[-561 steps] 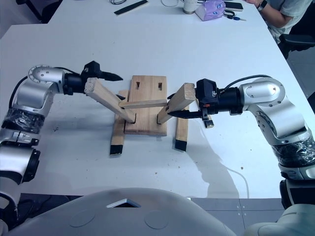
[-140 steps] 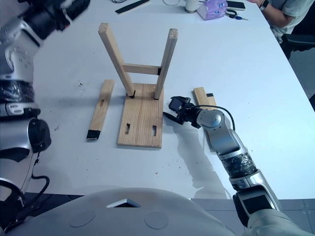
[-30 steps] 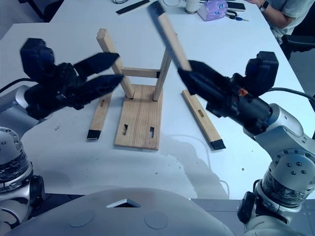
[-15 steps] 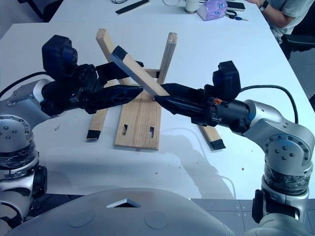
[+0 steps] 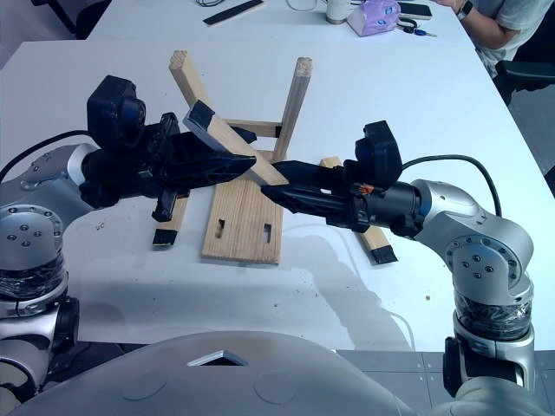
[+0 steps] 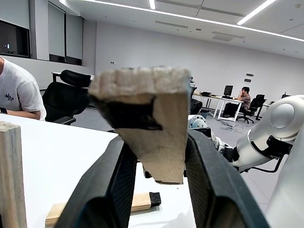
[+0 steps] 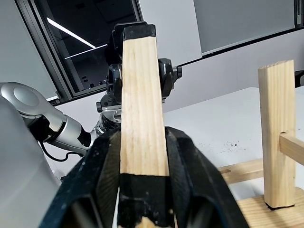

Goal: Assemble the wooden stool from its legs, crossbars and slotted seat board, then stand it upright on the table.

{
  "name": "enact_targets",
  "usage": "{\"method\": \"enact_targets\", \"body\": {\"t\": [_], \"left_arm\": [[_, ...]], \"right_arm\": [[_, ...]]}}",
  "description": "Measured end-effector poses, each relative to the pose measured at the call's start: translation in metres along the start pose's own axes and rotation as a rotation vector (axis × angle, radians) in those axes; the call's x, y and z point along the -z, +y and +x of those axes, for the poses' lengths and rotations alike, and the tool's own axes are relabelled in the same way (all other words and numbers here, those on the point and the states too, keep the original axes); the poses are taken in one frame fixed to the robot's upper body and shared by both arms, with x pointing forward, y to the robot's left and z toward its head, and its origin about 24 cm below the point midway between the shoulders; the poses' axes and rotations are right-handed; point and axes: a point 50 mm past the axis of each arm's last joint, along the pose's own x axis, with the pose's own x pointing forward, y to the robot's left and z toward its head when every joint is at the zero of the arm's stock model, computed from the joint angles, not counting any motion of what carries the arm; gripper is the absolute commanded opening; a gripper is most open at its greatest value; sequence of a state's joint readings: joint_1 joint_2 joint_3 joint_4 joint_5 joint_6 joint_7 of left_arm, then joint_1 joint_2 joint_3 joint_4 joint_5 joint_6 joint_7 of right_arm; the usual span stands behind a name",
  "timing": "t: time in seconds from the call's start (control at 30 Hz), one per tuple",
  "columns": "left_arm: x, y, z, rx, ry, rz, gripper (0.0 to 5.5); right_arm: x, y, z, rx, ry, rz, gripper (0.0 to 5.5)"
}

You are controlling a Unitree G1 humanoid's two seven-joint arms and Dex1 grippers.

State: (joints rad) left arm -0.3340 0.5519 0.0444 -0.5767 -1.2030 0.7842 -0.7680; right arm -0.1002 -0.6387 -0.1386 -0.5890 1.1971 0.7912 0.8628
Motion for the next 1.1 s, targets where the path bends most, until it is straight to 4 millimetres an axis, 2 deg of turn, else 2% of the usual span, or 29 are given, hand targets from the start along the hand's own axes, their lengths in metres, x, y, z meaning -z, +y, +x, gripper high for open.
{"method": "enact_targets", "body": {"t": [0.07,0.1,0.2,0.27,0.37,0.5,0.57,0.63,0.73,0.77,0.9,1.1], "left_arm": [[0.001,0.001,-0.002,-0.002,0.011,0.001,1.39],[0.001,0.002,-0.003,-0.004,0.016,-0.003,1.39],[0.000,0.006,-0.007,-0.026,0.042,0.021,1.33],[-0.006,0.013,-0.018,-0.089,0.067,0.076,1.32],[-0.021,0.030,-0.057,-0.249,0.171,0.199,1.32],[-0.025,0.044,-0.088,-0.349,0.248,0.252,1.32],[-0.024,0.052,-0.104,-0.407,0.339,0.312,1.32],[-0.019,0.058,-0.116,-0.428,0.463,0.385,1.32],[0.002,0.075,-0.133,-0.435,0.614,0.393,1.32],[0.008,0.081,-0.137,-0.438,0.632,0.374,1.32],[0.010,0.094,-0.130,-0.367,0.630,0.404,1.32],[0.020,0.096,-0.132,-0.315,0.661,0.385,1.32]], "right_arm": [[0.001,-0.001,0.001,0.008,0.012,-0.010,1.30],[0.002,-0.002,0.001,0.013,0.016,-0.012,1.68],[0.003,-0.006,0.002,0.070,0.020,-0.017,2.14],[0.005,-0.011,-0.002,0.137,0.019,-0.014,2.34],[0.008,-0.014,-0.006,0.215,0.014,-0.026,2.34],[0.012,-0.012,-0.006,0.242,-0.020,-0.017,2.34],[0.015,-0.011,-0.006,0.258,-0.026,-0.017,2.34],[0.017,-0.010,-0.006,0.269,-0.029,-0.022,2.34],[0.020,-0.009,-0.008,0.301,-0.030,-0.024,2.34],[0.021,-0.010,-0.008,0.306,-0.034,-0.025,2.34],[0.022,-0.012,-0.008,0.326,-0.019,-0.047,2.34],[0.029,-0.011,-0.005,0.325,0.017,-0.056,2.34]]}}
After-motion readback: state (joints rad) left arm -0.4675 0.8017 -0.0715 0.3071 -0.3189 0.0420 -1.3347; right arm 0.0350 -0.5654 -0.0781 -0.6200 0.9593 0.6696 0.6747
